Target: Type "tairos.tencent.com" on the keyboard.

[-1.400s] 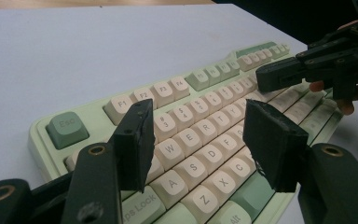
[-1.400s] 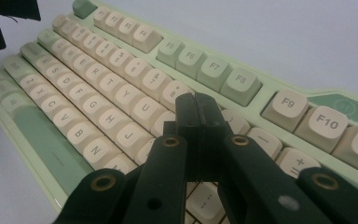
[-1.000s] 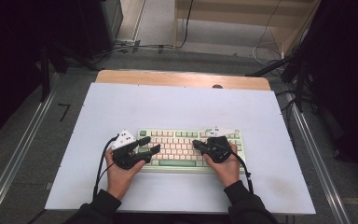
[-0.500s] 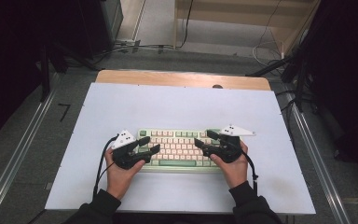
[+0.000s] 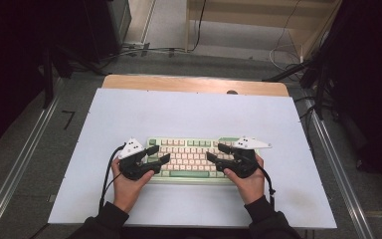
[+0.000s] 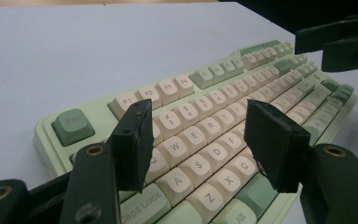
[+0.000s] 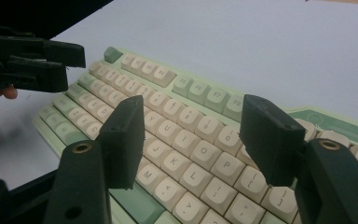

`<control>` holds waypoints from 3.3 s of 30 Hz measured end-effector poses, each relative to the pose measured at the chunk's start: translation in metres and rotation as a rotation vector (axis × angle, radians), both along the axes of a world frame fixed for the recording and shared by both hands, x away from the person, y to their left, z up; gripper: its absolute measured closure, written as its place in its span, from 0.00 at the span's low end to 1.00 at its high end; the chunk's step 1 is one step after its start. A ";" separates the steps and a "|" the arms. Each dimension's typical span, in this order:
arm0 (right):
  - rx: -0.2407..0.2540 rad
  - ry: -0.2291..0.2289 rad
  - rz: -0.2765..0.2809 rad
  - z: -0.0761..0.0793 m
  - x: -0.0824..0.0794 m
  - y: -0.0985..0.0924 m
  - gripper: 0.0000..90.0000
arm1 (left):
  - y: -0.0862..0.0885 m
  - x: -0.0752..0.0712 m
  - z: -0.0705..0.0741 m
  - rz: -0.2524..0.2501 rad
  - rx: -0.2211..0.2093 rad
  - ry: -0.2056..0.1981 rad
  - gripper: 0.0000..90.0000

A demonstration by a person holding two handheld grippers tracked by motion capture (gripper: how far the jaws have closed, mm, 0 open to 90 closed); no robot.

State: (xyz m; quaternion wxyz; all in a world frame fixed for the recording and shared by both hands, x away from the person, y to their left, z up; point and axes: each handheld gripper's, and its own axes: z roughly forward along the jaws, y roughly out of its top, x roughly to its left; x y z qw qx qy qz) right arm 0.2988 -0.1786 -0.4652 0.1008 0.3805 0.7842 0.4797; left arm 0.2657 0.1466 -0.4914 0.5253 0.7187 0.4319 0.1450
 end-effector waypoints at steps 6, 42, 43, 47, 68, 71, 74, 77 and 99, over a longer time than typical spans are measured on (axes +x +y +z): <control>-0.011 0.000 0.020 -0.001 -0.002 0.002 0.59 | 0.001 0.000 0.000 0.002 -0.001 0.000 0.48; -0.163 0.073 0.159 -0.029 -0.005 0.034 0.97 | 0.001 0.000 -0.001 0.000 -0.001 0.007 0.48; -0.164 0.075 0.157 -0.028 -0.005 0.034 0.97 | 0.001 0.000 -0.001 -0.001 -0.002 0.007 0.48; -0.099 0.051 0.151 -0.017 -0.006 0.028 0.95 | 0.002 0.000 0.000 0.003 -0.007 0.005 0.48; 0.023 -0.002 0.005 0.001 0.001 -0.006 0.41 | 0.015 0.001 0.002 0.037 -0.034 0.003 0.46; 0.011 0.002 -0.020 0.000 0.002 -0.009 0.36 | 0.020 0.001 0.002 0.051 -0.036 0.005 0.43; 0.002 -0.007 -0.041 0.000 0.002 -0.013 0.32 | 0.025 0.002 0.002 0.067 -0.031 0.014 0.36; 0.002 -0.005 -0.065 0.000 0.003 -0.020 0.31 | 0.032 0.002 0.002 0.093 -0.028 0.026 0.32; 0.029 -0.017 -0.337 -0.003 0.011 -0.122 0.31 | 0.080 0.010 -0.006 0.286 -0.049 0.074 0.32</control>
